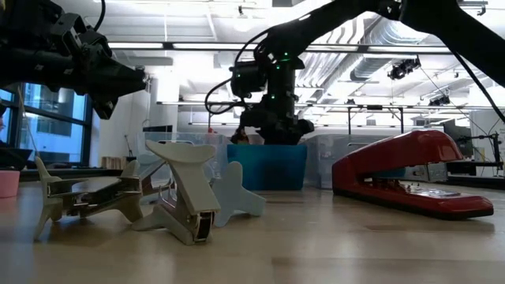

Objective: Pick and place Stapler, Stapler remover, tape
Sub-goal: Put the violet tape into the blue bin, then put the red stapler into the black bin

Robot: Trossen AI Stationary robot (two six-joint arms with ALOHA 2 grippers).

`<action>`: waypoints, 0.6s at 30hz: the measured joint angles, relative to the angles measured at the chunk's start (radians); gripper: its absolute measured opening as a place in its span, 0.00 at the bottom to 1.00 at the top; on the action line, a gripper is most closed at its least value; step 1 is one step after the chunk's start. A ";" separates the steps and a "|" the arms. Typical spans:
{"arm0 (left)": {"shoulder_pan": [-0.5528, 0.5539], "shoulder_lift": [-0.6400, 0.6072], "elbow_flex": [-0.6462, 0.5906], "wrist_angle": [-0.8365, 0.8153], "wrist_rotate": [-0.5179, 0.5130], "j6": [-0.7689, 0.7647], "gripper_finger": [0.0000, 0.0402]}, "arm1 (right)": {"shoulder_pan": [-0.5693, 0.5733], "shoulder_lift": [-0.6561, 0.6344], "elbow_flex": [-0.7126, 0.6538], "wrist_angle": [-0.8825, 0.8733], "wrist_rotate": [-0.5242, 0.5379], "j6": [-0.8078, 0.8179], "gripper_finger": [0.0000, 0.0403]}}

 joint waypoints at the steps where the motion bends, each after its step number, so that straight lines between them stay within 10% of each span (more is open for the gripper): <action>1: 0.000 0.000 0.000 0.000 0.000 0.000 0.22 | 0.000 0.000 0.000 0.000 -0.001 -0.001 0.34; 18: 0.000 0.000 0.000 0.000 0.000 0.000 0.22 | 0.037 -0.119 0.000 0.000 -0.050 -0.057 0.47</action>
